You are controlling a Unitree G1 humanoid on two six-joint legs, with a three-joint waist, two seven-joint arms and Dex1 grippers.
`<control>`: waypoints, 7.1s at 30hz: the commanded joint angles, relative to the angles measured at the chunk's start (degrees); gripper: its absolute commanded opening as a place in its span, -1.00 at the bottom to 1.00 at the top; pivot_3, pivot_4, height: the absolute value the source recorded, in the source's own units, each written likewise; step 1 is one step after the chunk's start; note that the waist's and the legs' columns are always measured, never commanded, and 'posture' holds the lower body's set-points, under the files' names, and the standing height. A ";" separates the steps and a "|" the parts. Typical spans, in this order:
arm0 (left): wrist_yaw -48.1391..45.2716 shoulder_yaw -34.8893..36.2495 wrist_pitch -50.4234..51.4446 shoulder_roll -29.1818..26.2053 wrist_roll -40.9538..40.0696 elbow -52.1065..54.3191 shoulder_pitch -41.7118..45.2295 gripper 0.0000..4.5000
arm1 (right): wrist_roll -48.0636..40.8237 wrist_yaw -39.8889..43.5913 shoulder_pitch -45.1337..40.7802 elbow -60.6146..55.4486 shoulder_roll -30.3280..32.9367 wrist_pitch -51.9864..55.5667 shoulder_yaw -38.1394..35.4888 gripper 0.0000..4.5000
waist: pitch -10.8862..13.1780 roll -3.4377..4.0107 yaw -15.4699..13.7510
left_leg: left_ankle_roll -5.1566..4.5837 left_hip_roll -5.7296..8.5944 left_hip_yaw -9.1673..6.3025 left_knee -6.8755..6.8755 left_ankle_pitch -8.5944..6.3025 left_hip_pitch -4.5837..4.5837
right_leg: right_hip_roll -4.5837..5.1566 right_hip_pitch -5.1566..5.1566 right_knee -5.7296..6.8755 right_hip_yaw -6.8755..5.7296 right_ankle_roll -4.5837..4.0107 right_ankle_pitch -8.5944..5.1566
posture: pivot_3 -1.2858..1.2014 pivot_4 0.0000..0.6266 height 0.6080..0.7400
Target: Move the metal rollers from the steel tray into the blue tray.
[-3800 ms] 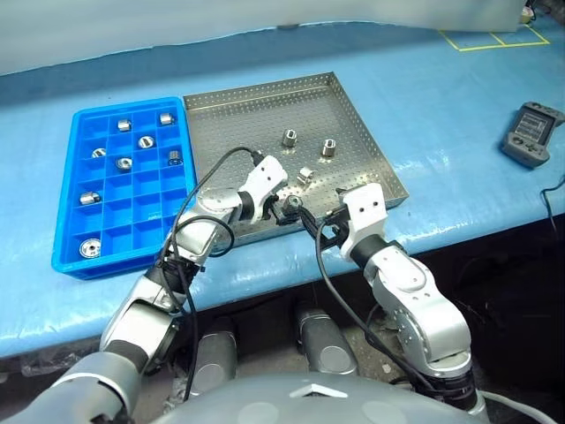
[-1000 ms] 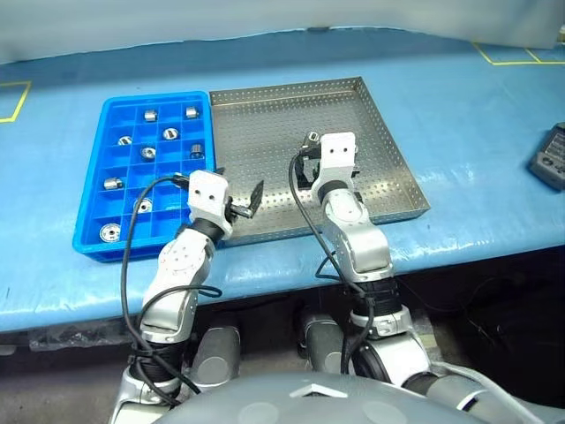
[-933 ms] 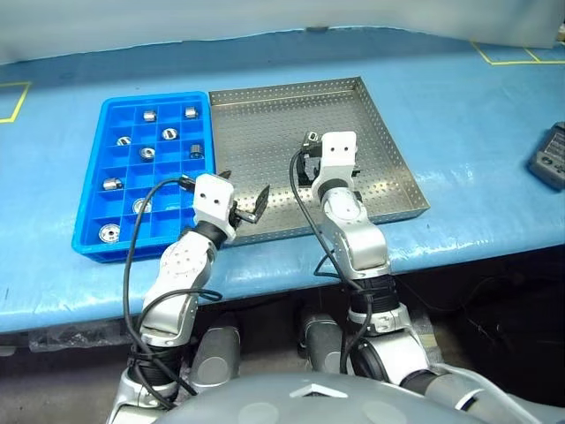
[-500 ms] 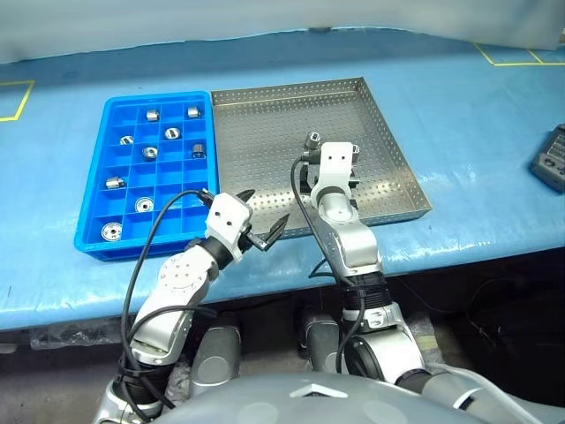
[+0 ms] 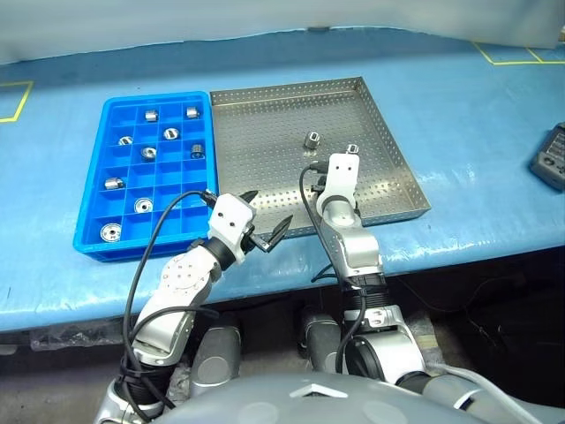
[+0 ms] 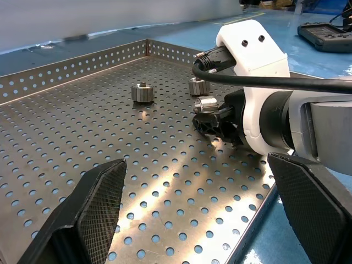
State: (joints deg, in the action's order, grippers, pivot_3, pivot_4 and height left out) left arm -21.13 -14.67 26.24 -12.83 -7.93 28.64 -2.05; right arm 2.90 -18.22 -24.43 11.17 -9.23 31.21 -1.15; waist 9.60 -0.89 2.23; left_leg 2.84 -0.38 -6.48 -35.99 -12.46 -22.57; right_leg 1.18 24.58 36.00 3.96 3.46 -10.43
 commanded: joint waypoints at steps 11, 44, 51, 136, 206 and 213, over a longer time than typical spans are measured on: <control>5.86 4.48 -1.28 2.32 0.07 5.06 -2.32 1.00 | 0.49 4.77 -2.54 -5.51 -0.92 0.07 5.87 -0.66 | 0.04 0.06 -0.48 | 0.00 0.00 -0.01 0.02 0.00 -0.01 | 0.00 0.02 0.00 -0.01 -0.02 -0.01 | 0.16 -0.52 1.00; 23.36 20.87 -4.40 10.48 4.36 20.76 -22.48 1.00 | -8.89 25.17 -28.74 26.75 -9.85 -16.95 15.05 -0.66 | 0.07 0.07 -14.84 | 0.02 -0.02 -0.15 0.49 -0.01 -0.08 | -0.01 0.27 -0.08 -0.26 -0.35 -0.22 | 0.52 -0.52 1.00; 23.27 20.31 -4.73 10.61 4.78 20.43 -22.89 1.00 | -9.56 24.69 -32.98 36.50 -10.29 -20.60 13.91 -0.66 | 0.07 0.07 -18.56 | 0.08 -0.06 -0.10 0.51 -0.04 -0.30 | -0.04 0.52 -0.06 -0.27 -0.36 -0.24 | 0.52 -0.52 1.00; 11.60 -3.37 -2.60 8.16 3.14 3.29 -3.47 1.00 | -8.61 4.68 -36.09 59.33 8.41 -29.89 -11.28 -0.98 | 0.08 0.20 -2.01 | -0.03 -0.09 0.01 0.13 -0.08 0.02 | -0.08 0.03 0.00 -0.06 -0.28 0.00 | 0.24 -0.52 1.00; 10.18 -1.45 -2.67 8.39 2.41 0.95 -1.56 1.00 | -10.51 -12.76 -34.46 59.07 11.35 -27.68 -17.82 0.44 | 0.03 0.33 -1.51 | -0.08 -0.08 0.01 0.08 -0.07 0.03 | -0.08 -0.02 -0.01 -0.05 -0.27 0.00 | 0.18 -0.52 1.00; 10.23 -1.39 -2.67 8.50 2.42 0.74 -1.47 1.00 | -9.44 -13.21 -33.30 58.42 11.05 -28.57 -16.65 -0.25 | 0.03 0.33 -1.54 | -0.08 -0.08 0.01 0.08 -0.07 0.03 | -0.08 -0.02 -0.02 -0.05 -0.27 0.00 | 0.18 -0.52 1.00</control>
State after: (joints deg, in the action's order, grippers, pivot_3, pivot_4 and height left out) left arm -10.97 -15.88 24.55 -4.66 -5.40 27.38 -3.76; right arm -6.98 -31.16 -58.12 70.48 1.98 3.07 -18.29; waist 9.63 -0.55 0.69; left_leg 2.76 -0.46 -6.47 -35.91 -12.52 -22.54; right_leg 1.10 24.55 35.98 3.92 3.19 -10.43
